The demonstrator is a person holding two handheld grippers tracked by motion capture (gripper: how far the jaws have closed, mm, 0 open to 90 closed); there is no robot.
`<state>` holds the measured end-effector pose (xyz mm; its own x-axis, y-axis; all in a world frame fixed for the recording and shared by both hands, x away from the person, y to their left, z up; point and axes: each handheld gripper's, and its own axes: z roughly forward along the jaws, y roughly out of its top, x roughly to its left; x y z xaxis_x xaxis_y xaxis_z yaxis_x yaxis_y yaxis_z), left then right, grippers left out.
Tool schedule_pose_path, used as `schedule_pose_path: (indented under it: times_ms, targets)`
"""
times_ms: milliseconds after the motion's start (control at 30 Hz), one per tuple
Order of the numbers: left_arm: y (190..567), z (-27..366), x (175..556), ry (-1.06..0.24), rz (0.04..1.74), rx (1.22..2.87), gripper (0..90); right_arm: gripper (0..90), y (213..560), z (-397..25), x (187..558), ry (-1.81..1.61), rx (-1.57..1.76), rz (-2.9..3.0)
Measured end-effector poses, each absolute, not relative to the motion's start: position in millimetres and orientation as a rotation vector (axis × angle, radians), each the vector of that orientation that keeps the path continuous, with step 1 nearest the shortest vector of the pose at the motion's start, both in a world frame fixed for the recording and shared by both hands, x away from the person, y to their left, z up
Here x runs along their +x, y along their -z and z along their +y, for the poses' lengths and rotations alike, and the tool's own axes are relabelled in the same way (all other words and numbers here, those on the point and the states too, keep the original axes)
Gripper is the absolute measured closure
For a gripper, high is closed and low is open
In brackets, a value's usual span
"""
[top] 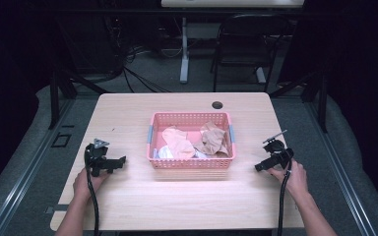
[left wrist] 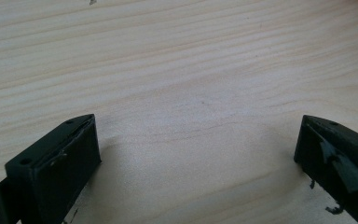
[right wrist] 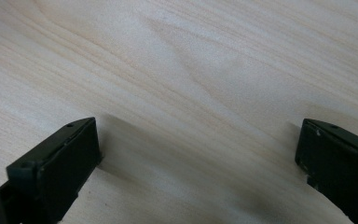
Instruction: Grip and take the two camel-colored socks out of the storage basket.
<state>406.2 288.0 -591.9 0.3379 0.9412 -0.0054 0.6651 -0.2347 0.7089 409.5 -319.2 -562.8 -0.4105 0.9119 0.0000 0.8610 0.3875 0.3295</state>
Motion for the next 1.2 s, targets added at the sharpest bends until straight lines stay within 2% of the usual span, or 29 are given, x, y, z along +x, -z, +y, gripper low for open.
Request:
schedule_pose_path:
  times_ms: [700,1200]
  targets:
    - [592.0,287.5,407.1,-0.575,1.392,1.992,0.0,0.0,558.8,-309.3,411.1,-0.383,1.574,2.476]
    - [592.0,287.5,407.1,-0.575,1.392,1.992,0.0,0.0,516.0,-304.6,408.1,-0.529,1.521,2.509]
